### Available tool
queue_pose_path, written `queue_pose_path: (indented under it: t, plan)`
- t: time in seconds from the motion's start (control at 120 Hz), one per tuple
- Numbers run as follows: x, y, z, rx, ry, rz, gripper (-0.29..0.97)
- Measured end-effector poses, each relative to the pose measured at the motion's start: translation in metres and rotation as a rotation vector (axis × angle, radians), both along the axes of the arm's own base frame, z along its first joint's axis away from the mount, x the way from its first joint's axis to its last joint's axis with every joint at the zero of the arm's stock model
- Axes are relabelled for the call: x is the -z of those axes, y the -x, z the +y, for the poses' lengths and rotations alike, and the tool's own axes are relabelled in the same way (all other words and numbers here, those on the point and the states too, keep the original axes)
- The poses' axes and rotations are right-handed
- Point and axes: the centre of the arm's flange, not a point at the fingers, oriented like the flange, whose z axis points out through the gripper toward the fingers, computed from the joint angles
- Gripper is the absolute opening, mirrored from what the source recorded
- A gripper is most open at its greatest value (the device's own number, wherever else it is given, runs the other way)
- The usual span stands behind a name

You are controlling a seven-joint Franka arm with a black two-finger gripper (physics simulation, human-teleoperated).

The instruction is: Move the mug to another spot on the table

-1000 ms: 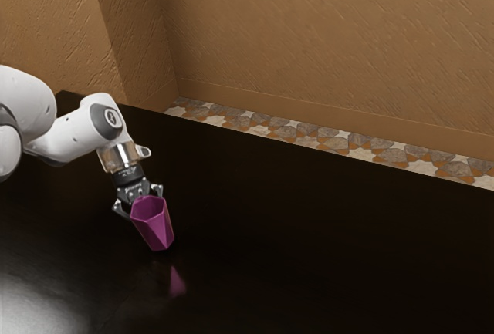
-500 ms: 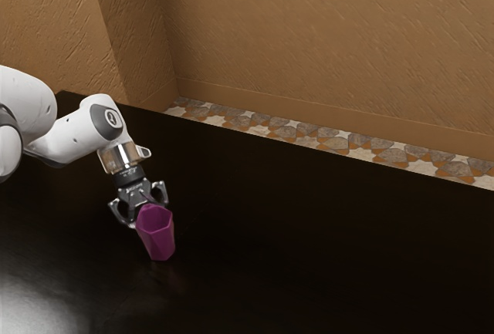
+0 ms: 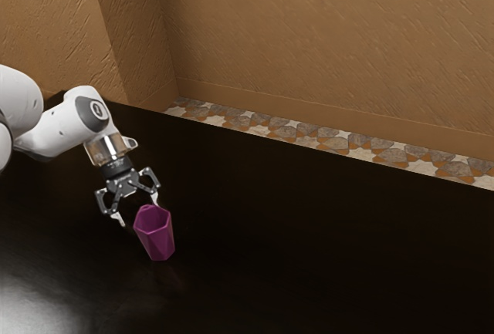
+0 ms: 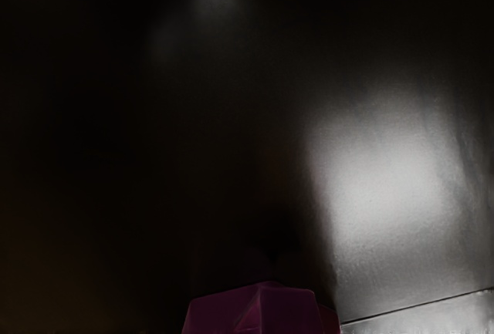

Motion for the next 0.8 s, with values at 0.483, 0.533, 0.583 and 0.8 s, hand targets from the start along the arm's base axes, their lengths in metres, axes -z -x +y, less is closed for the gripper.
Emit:
queue_pose_path:
  t: [0.483,0.533,0.583,0.8]
  plan:
    - [-0.187,0.005,-0.01,0.213,-0.297,-0.242,0.68]
    - [-0.21,0.008,-0.02,0.261,-0.348,-0.271,0.68]
    - [-0.226,0.009,-0.031,0.312,-0.388,-0.295,0.68]
    - [-0.276,0.003,-0.056,0.51,-0.503,-0.406,0.68]
